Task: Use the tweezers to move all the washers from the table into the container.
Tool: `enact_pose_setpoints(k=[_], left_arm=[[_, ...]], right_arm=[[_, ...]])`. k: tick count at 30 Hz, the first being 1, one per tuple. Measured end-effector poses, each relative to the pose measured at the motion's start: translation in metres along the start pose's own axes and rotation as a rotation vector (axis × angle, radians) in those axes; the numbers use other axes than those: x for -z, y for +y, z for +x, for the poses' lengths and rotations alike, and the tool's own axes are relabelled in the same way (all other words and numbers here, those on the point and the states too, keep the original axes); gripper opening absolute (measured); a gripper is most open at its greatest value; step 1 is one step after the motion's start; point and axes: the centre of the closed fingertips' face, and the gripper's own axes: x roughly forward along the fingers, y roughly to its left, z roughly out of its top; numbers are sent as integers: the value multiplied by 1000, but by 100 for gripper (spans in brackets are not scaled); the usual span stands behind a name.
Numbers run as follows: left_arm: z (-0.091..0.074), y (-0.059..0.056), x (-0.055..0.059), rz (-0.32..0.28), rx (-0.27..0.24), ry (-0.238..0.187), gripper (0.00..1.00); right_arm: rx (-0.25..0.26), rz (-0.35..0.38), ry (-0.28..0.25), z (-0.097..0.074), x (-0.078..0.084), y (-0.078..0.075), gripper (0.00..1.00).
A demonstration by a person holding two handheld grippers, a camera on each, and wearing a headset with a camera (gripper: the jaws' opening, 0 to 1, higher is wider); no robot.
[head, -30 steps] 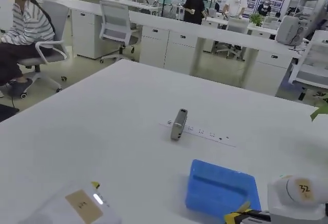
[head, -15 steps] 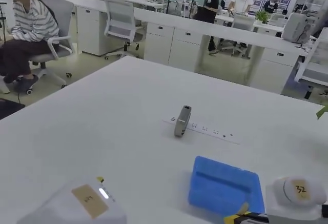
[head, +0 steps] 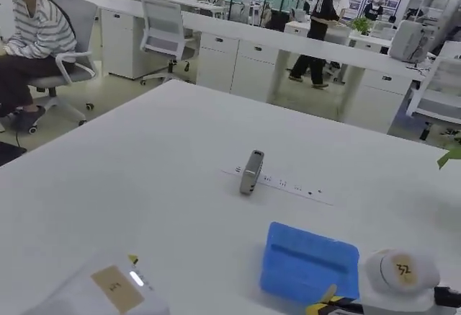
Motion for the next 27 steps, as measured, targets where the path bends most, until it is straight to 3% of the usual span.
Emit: enact_pose_setpoints(k=[17, 22, 27], left_arm=[[-2, 4, -5, 17, -1, -15, 95], [-1, 2, -8, -6, 6, -36, 95], [-1, 1, -6, 6, 8, -31, 95]], right_arm=[[2, 35, 4, -8, -5, -1, 1], [10, 4, -10, -17, -12, 0, 1], [10, -2, -37, -25, -24, 0, 1]])
